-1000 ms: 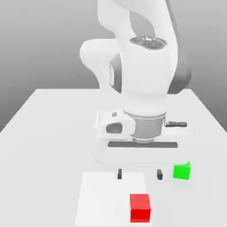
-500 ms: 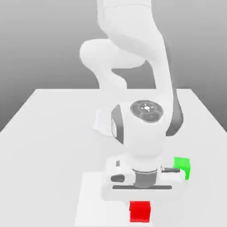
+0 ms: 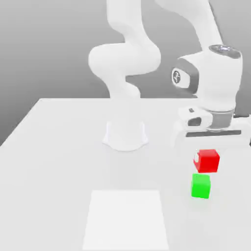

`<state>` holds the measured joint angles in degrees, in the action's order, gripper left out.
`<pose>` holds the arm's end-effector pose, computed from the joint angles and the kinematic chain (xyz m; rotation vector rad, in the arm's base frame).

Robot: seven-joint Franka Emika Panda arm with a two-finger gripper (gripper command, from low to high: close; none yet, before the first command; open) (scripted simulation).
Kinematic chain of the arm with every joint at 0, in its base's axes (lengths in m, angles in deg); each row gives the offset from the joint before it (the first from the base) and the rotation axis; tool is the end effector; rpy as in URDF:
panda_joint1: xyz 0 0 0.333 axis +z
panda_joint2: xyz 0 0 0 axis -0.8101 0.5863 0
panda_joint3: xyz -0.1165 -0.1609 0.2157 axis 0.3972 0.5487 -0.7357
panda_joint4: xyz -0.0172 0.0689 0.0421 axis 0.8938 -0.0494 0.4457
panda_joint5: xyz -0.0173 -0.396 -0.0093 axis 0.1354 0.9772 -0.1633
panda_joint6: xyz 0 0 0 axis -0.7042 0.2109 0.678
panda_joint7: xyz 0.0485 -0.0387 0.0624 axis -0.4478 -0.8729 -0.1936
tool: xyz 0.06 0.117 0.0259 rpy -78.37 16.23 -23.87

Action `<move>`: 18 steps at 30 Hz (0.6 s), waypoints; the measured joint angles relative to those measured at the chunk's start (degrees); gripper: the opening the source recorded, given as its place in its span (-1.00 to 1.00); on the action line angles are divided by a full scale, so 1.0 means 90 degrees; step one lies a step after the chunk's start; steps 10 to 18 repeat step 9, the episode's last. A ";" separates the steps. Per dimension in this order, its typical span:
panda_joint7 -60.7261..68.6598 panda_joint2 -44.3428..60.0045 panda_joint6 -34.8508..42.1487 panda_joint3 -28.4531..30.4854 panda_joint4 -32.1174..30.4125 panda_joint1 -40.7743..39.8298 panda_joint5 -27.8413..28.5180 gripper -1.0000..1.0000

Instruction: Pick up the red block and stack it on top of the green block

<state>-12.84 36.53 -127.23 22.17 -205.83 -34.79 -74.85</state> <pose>0.3012 0.2279 0.1814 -2.9355 1.1166 -0.0034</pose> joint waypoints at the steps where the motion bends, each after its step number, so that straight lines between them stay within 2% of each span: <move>1: -0.0131 0.0168 -0.0177 -0.0015 -0.0013 -0.0021 0.0141 -1.00; 5: -0.0731 0.1021 -0.0975 0.0200 -0.0002 0.0015 0.0951 -1.00; 6: -0.0861 0.1185 -0.1123 0.0259 0.0003 0.0039 0.1129 1.00; 18: -0.0861 0.1185 -0.1123 0.0259 0.0003 0.0038 0.1129 1.00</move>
